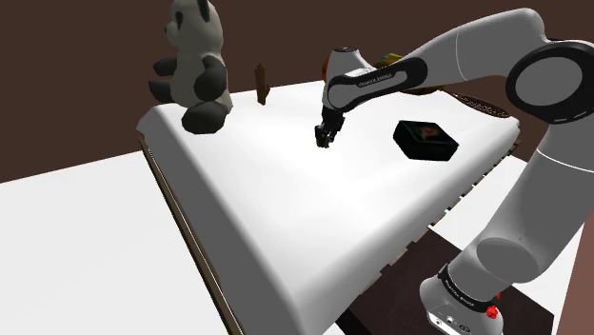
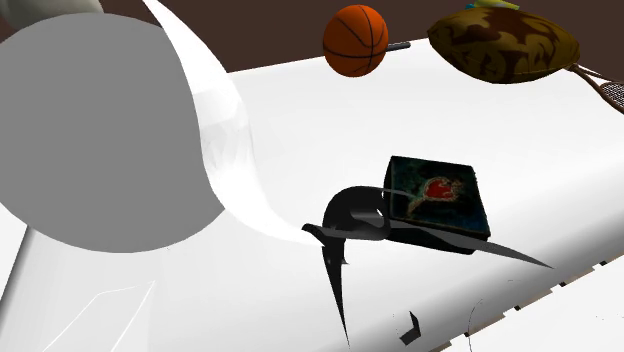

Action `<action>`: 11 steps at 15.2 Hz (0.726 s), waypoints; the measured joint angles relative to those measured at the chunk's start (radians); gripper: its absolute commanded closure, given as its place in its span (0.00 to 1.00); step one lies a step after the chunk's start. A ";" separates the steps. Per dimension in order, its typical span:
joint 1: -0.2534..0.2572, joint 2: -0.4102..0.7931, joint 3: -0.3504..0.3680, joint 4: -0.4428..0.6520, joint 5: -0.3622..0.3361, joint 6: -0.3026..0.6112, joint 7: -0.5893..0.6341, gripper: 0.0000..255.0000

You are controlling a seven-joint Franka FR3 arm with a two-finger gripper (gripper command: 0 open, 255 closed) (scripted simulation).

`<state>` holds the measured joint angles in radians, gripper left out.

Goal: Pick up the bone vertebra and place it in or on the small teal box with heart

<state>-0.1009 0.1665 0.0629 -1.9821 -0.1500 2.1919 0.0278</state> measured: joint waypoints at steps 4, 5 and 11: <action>0.001 -0.019 0.002 0.020 0.005 -0.038 -0.005 1.00; 0.001 -0.023 0.002 0.027 0.006 -0.049 -0.007 1.00; 0.000 -0.047 0.003 0.075 0.014 -0.120 -0.018 1.00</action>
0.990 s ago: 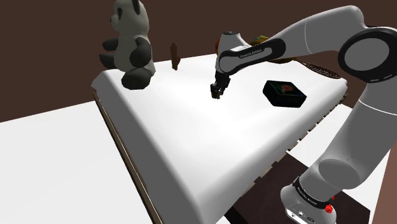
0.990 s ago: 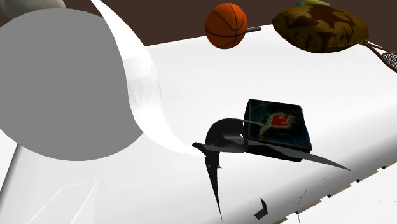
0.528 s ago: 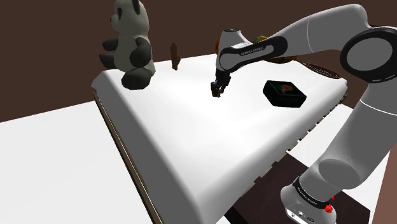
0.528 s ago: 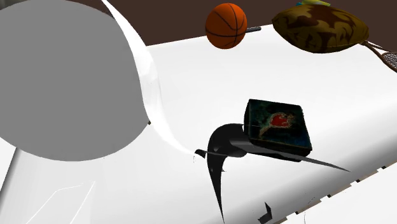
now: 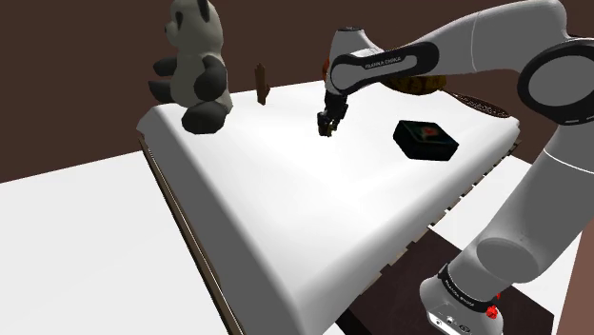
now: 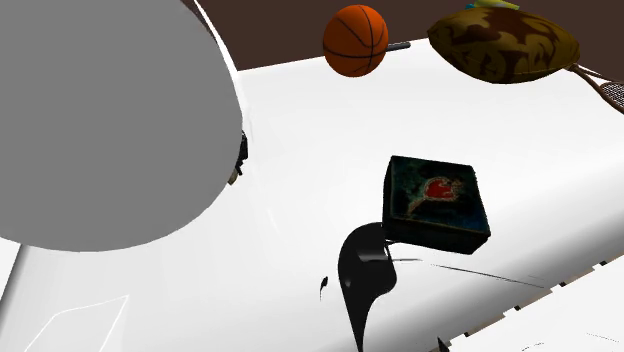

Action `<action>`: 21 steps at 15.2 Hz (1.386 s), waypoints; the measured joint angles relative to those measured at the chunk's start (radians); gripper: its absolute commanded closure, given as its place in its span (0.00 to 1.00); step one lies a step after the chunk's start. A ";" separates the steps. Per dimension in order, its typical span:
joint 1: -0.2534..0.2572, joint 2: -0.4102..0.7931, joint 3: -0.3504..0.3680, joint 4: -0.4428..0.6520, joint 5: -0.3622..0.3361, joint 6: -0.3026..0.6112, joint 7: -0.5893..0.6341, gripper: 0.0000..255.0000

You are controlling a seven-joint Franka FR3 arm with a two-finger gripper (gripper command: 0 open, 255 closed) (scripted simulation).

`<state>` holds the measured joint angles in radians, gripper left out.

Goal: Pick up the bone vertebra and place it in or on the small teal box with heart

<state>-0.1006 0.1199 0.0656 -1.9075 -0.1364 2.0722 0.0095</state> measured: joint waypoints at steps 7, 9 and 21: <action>0.001 -0.024 0.001 0.067 0.007 -0.090 -0.012 1.00; 0.000 -0.026 0.001 0.089 0.009 -0.114 -0.016 1.00; 0.002 -0.037 0.003 0.239 0.016 -0.275 -0.034 1.00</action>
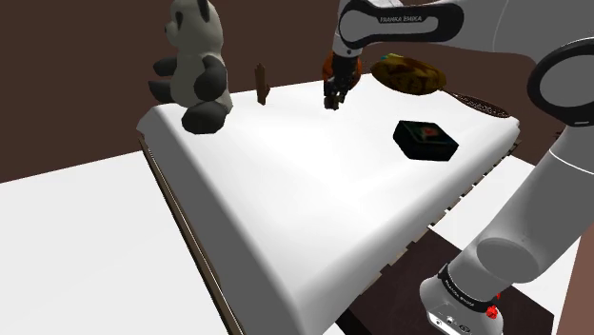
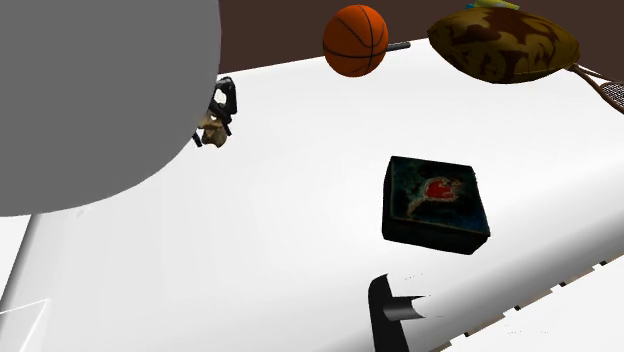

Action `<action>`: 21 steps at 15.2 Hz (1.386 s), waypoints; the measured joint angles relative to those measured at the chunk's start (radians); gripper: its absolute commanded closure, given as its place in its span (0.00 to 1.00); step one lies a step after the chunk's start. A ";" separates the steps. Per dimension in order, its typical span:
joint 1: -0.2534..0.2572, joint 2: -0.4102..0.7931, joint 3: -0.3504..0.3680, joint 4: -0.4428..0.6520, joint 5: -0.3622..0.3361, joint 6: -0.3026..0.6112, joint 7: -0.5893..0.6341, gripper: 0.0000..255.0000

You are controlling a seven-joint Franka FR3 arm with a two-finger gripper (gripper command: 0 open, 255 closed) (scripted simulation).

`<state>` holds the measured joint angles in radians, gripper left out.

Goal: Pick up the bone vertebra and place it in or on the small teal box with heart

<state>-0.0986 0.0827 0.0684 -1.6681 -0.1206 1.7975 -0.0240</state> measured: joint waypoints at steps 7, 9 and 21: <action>-0.056 -0.098 -0.050 -0.122 0.010 0.035 -0.104 1.00; -0.076 -0.134 -0.072 -0.158 0.013 0.040 -0.145 1.00; -0.197 -0.261 -0.227 -0.305 0.005 0.087 -0.414 1.00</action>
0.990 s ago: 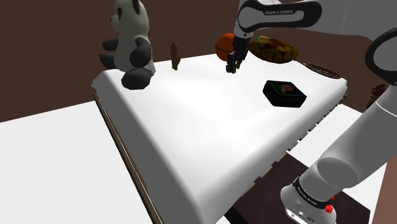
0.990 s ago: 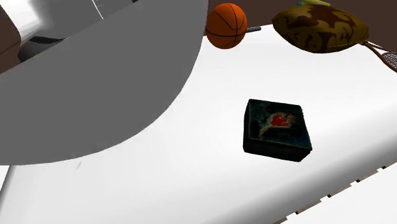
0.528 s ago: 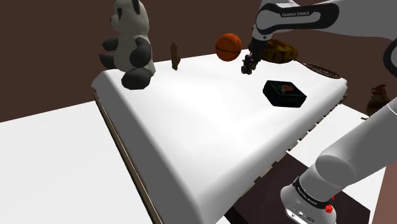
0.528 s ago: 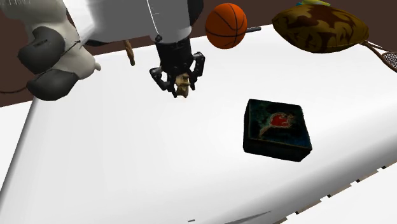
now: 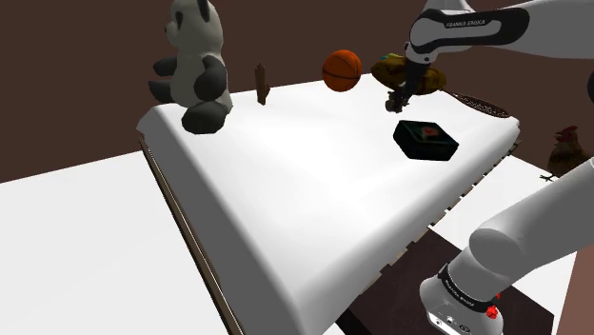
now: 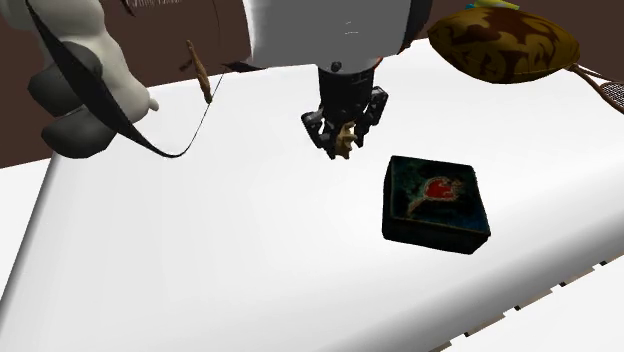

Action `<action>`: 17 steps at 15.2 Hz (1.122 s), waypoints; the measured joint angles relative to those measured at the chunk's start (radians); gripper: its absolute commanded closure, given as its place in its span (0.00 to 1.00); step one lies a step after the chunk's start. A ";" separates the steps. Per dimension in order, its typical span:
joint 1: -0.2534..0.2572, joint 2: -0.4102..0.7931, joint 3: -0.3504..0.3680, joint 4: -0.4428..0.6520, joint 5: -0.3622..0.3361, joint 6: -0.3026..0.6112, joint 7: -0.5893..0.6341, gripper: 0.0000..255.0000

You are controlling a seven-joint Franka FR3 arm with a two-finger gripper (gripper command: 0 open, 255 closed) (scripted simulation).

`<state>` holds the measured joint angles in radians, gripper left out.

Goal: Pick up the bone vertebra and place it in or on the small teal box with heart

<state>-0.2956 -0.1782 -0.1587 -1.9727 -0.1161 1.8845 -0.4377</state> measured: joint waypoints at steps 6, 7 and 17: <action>-0.061 -0.008 -0.091 -0.023 -0.004 0.029 -0.148 1.00; -0.072 -0.006 -0.107 -0.014 -0.004 0.024 -0.176 1.00; -0.150 0.059 -0.232 0.027 0.021 0.063 -0.386 1.00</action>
<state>-0.4459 -0.1195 -0.3904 -1.9456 -0.0948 1.9473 -0.8234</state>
